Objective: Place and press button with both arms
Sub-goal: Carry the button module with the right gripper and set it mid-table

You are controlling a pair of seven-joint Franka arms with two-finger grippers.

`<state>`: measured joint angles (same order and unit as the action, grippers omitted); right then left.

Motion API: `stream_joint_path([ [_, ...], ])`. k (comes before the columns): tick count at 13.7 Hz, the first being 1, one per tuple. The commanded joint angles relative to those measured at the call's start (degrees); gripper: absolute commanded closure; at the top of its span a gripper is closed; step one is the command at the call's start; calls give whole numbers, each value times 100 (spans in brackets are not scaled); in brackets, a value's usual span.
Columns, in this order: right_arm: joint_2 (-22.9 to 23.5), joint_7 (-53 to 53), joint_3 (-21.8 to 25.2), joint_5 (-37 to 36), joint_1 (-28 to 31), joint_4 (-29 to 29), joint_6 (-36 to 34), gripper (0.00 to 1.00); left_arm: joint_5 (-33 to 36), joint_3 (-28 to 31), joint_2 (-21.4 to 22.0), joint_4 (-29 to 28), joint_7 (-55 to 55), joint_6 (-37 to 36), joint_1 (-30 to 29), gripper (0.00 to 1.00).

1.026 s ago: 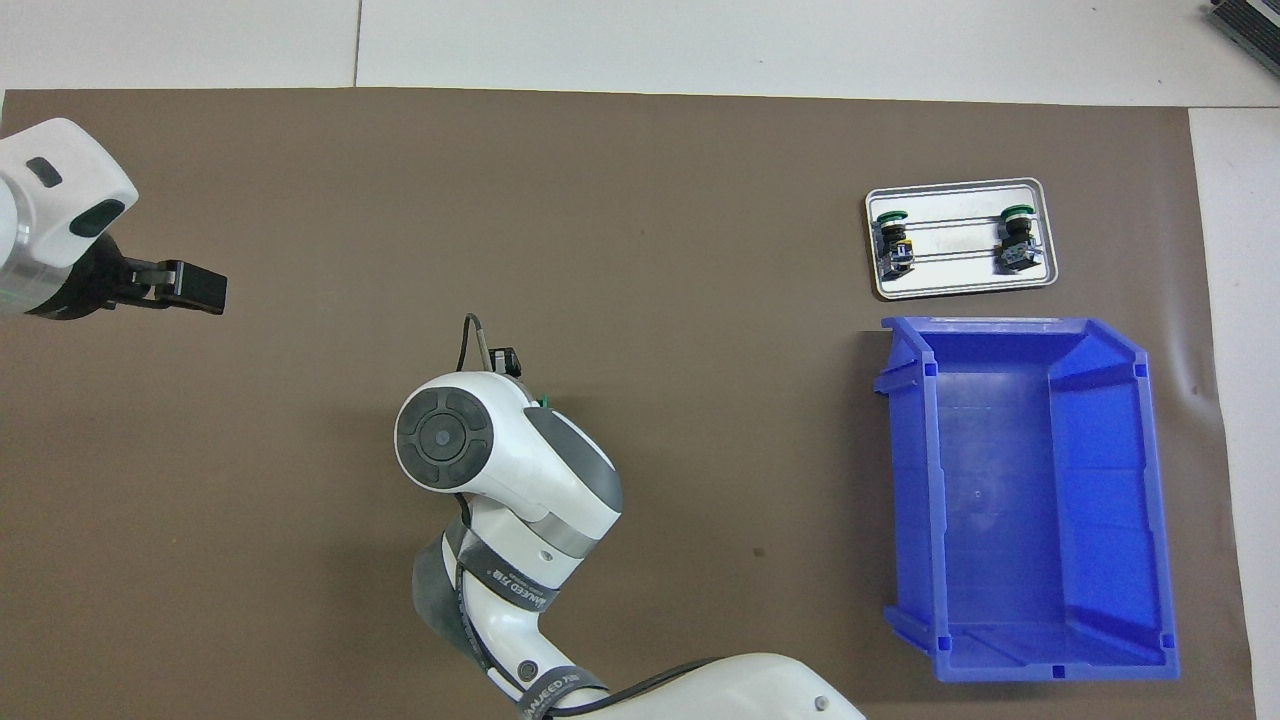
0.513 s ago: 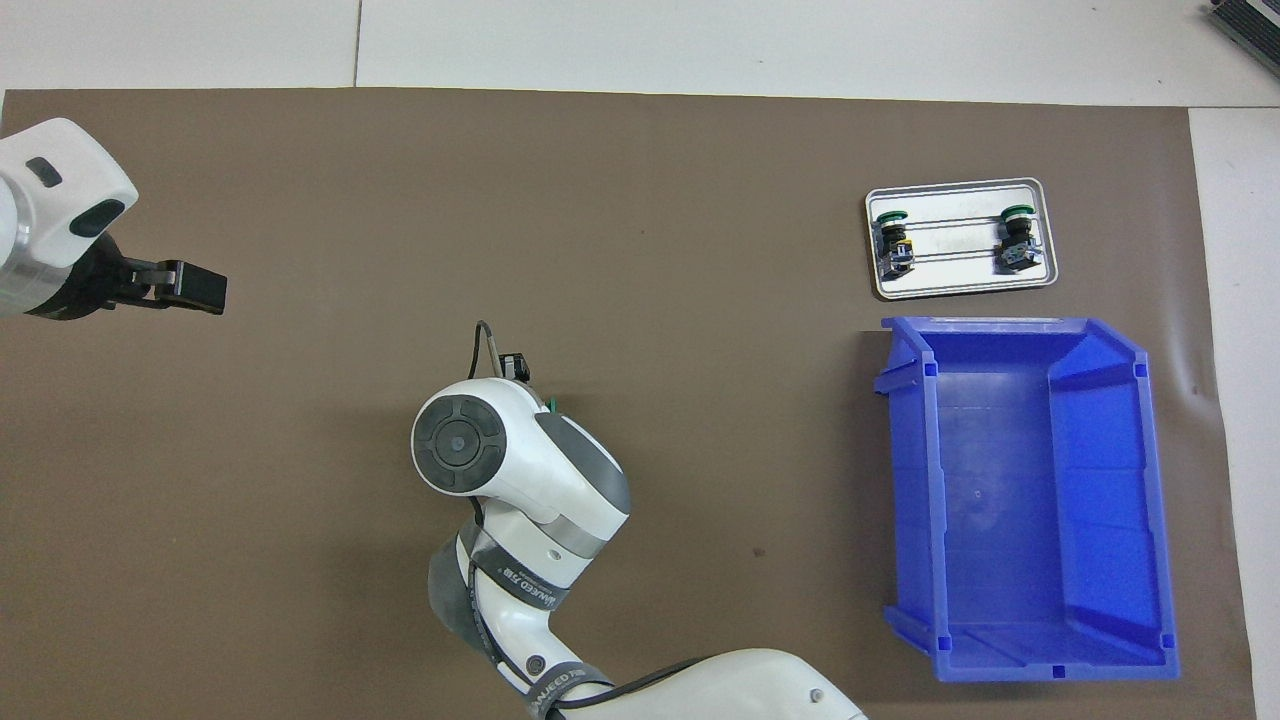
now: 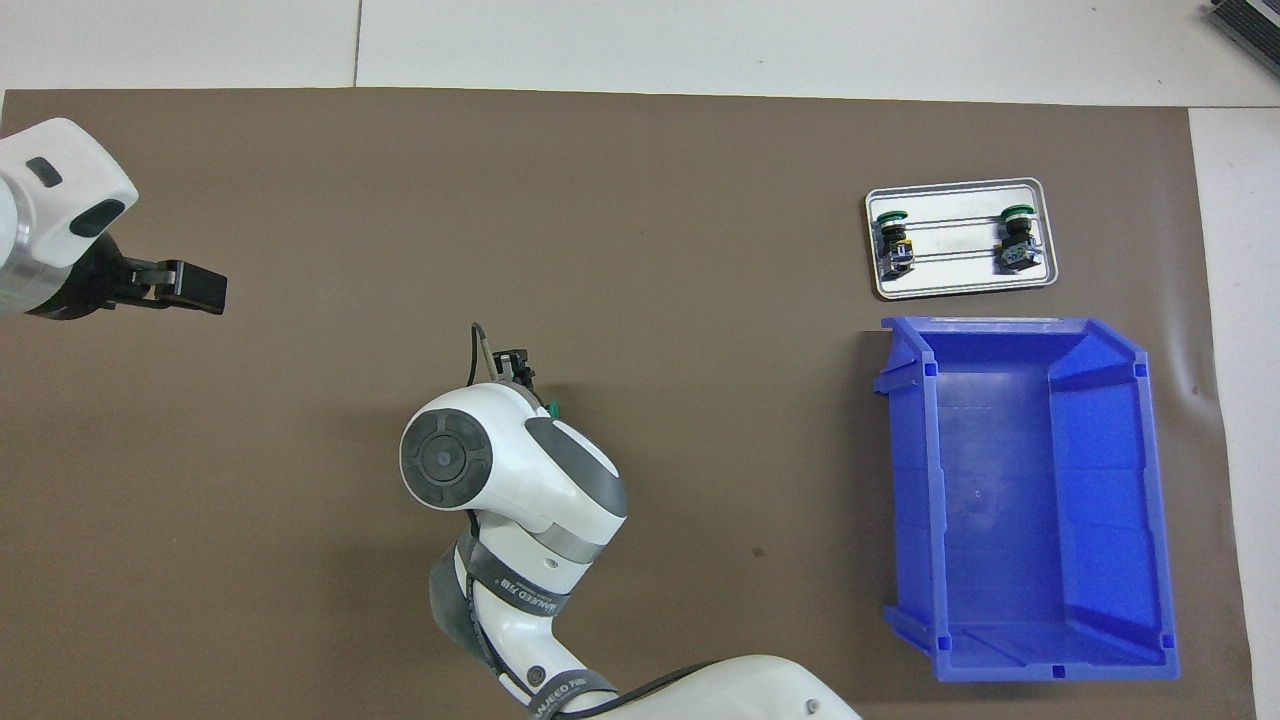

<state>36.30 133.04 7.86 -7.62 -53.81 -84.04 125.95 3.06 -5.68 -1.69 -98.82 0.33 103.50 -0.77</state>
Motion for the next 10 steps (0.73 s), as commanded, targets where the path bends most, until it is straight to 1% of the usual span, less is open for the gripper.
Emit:
stream_joint_path([
  [1,-455,-538,-13,-214,63,-138,-193,0,-42,-21,186,-216,-24,73,-46,0],
  [2,-709,-986,-4,-197,194,-234,-202,0,-42,-21,186,-216,-24,73,-46,0],
  [4,-1333,-2441,-13,-118,642,-611,-220,0,-42,-21,186,-216,-24,73,-46,0],
  [5,-1571,-3180,-13,-117,809,-779,-246,0,-42,-21,186,-216,-24,73,-46,0],
  [8,-1985,-5394,-13,-117,1477,-868,-763,0,-42,-21,186,-216,-24,73,-46,0],
  [10,-2126,-6470,-13,-117,1925,-877,-888,0,-42,-21,186,-216,-24,73,-46,0],
])
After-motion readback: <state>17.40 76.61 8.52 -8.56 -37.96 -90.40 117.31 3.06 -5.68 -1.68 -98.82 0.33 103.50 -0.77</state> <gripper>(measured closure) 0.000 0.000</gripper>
